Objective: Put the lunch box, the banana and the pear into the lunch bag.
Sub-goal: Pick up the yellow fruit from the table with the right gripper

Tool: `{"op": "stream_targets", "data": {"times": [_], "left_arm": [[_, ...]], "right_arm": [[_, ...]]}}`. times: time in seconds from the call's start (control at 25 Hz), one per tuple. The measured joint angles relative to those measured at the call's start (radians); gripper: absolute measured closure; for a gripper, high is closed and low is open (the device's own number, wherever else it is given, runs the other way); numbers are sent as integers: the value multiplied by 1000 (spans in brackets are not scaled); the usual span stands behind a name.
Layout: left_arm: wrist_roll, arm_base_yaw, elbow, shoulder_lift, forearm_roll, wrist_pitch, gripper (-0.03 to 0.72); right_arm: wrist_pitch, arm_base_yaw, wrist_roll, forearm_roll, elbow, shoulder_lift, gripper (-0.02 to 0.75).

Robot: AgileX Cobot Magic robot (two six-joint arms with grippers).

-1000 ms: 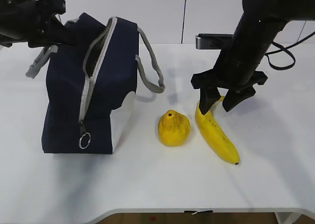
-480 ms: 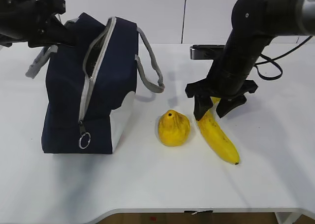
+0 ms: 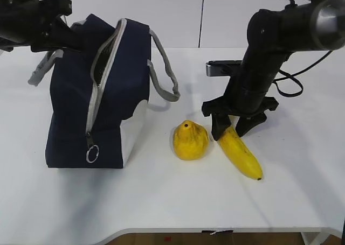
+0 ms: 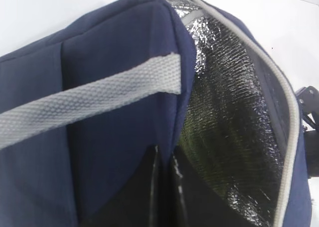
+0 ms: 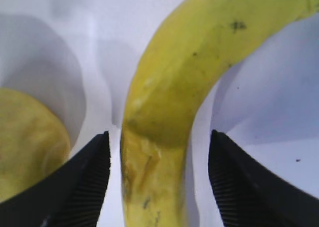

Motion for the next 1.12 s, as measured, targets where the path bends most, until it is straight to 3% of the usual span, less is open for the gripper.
{"op": "stream_targets", "data": {"times": [0.84, 1.12], "left_arm": [[0, 0, 0, 0, 0, -4, 693], [0, 0, 0, 0, 0, -4, 693]], "right_arm": [[-42, 0, 0, -1, 0, 20, 246], [-42, 0, 0, -1, 0, 20, 351]]}}
